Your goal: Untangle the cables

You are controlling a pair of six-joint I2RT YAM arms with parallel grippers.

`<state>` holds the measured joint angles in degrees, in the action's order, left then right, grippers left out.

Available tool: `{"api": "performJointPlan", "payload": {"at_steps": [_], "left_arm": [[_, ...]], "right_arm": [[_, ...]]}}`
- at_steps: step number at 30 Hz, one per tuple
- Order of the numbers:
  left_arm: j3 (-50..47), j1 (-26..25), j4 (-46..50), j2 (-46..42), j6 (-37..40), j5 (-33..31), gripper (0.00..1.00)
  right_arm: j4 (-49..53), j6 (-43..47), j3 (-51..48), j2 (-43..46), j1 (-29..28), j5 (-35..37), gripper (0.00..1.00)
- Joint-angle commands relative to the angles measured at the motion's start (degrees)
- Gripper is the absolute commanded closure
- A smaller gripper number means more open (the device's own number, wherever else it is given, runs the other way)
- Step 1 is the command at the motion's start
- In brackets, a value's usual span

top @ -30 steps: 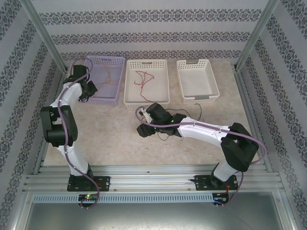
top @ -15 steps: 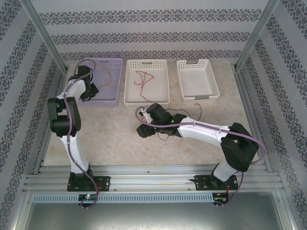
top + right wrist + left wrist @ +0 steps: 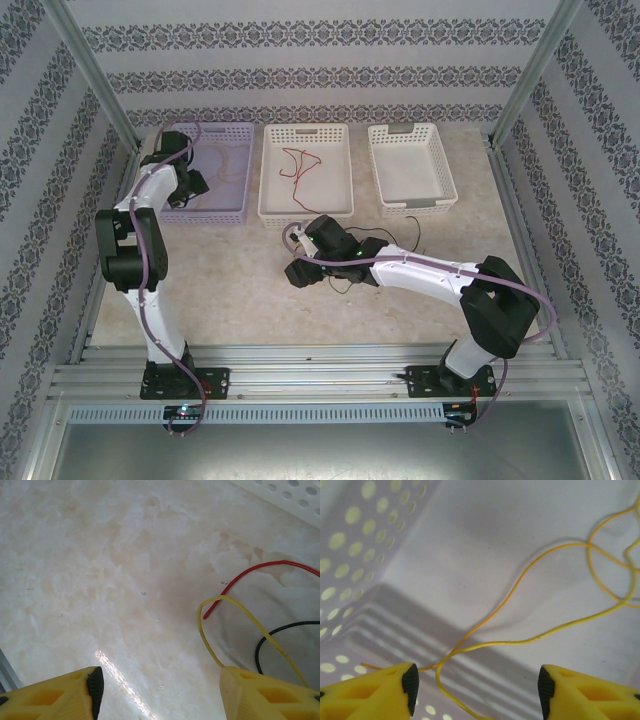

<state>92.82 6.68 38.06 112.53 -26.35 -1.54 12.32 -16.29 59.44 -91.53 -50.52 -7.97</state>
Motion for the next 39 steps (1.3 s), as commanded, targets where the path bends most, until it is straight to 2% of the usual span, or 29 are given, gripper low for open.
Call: {"api": "performJointPlan", "payload": {"at_steps": [1,10,14,19,25,30,33,38,39], "left_arm": [[1.0,-0.8,2.6,-4.7,1.2,1.0,0.23],[-4.8,-3.3,1.9,-17.9,1.1,6.3,0.01],[-9.6,-6.0,2.4,-24.7,0.3,8.8,0.0],[-17.9,-11.7,2.0,-33.5,-0.5,10.5,0.0],[-29.7,-20.5,-1.8,-41.4,-4.1,10.4,0.0],[-36.1,-26.1,-6.5,-42.5,-6.5,9.7,0.0],[-38.3,-28.8,-9.5,-41.1,-7.5,9.7,0.0],[-40.7,-32.7,-14.4,-38.9,-8.4,9.7,0.0],[-40.9,-33.2,-15.4,-38.3,-8.3,9.8,0.0]], "right_arm": [[2.2,-0.3,1.4,0.7,-0.6,1.6,0.36],[10.8,0.5,2.3,2.1,3.5,7.0,0.36],[15.1,0.1,2.3,2.3,4.3,13.7,0.36],[18.5,-1.1,3.4,1.9,5.3,16.7,0.36],[18.0,-5.4,1.6,0.8,6.0,12.4,0.39],[16.0,-7.8,1.0,-1.2,6.0,9.0,0.43],[16.3,-8.5,1.8,-2.9,6.0,9.8,0.48],[16.1,-9.3,1.5,-4.8,6.1,10.4,0.51],[15.9,-9.3,1.5,-5.2,6.2,10.3,0.55]]}}
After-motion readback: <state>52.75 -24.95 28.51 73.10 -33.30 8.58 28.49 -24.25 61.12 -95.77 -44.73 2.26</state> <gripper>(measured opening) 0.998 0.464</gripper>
